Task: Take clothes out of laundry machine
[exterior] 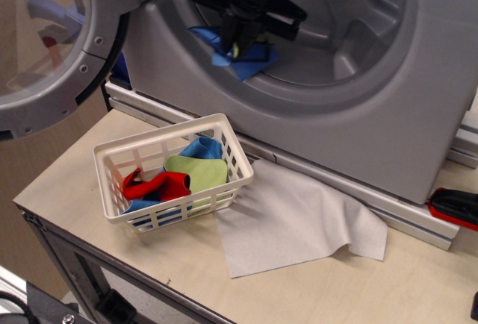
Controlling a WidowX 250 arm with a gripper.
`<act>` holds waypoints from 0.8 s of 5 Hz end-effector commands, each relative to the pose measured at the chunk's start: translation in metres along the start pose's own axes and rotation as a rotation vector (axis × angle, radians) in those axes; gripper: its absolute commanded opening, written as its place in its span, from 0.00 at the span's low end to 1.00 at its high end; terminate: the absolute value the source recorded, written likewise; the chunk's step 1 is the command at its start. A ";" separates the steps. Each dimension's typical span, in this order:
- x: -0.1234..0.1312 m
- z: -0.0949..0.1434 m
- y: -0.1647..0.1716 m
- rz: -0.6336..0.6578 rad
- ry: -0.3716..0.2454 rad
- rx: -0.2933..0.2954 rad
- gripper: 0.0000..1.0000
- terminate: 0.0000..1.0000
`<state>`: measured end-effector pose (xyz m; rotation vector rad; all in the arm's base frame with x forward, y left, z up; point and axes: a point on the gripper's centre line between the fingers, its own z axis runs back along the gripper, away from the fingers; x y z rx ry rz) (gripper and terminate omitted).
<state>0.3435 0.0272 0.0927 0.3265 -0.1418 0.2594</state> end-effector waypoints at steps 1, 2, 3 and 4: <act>-0.051 0.030 0.010 0.128 -0.002 -0.051 0.00 0.00; -0.072 0.011 0.016 0.142 0.013 -0.081 0.00 0.00; -0.079 -0.014 0.026 0.119 0.045 -0.113 0.00 0.00; -0.077 -0.038 0.035 0.105 0.061 -0.132 0.00 0.00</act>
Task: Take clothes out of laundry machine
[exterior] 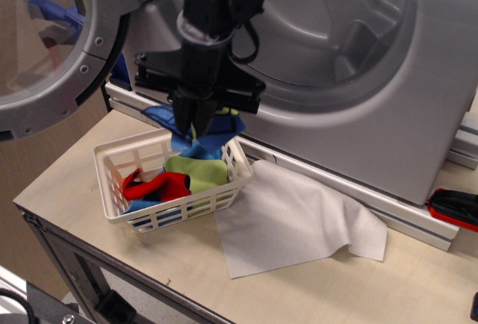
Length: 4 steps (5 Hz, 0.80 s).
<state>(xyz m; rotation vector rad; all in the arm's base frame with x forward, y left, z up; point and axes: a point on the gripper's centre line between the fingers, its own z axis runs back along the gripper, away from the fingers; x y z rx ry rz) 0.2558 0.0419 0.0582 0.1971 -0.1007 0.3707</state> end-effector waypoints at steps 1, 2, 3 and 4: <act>0.021 -0.032 0.013 -0.082 -0.036 -0.049 0.00 0.00; 0.026 -0.048 0.007 -0.100 -0.038 -0.084 0.00 0.00; 0.026 -0.048 0.004 -0.079 -0.051 -0.093 1.00 0.00; 0.024 -0.038 0.000 -0.063 -0.045 -0.074 1.00 0.00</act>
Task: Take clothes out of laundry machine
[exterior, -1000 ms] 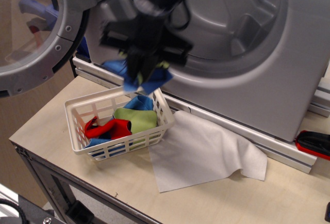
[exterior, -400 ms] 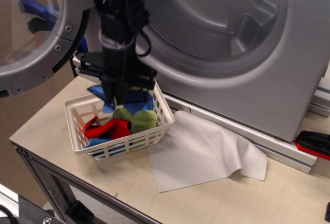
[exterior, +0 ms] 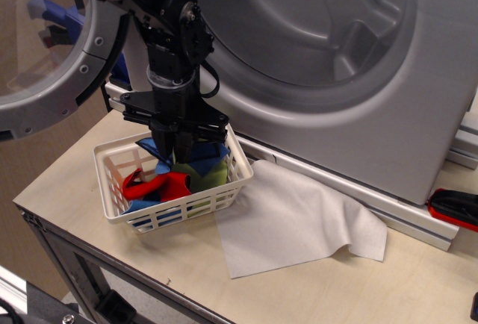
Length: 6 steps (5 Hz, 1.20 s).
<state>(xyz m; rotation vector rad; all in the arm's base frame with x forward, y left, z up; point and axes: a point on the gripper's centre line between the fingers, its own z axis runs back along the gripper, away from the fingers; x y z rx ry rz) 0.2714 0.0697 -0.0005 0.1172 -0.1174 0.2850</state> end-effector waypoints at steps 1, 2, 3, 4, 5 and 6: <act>0.012 0.040 -0.012 0.035 -0.018 0.019 1.00 0.00; 0.016 0.055 -0.011 0.040 -0.003 -0.015 1.00 0.00; 0.021 0.069 -0.009 0.039 0.003 0.011 1.00 0.00; 0.024 0.090 -0.002 0.042 -0.013 0.026 1.00 0.00; 0.024 0.090 -0.002 0.042 -0.013 0.026 1.00 0.00; 0.024 0.090 -0.002 0.042 -0.013 0.026 1.00 1.00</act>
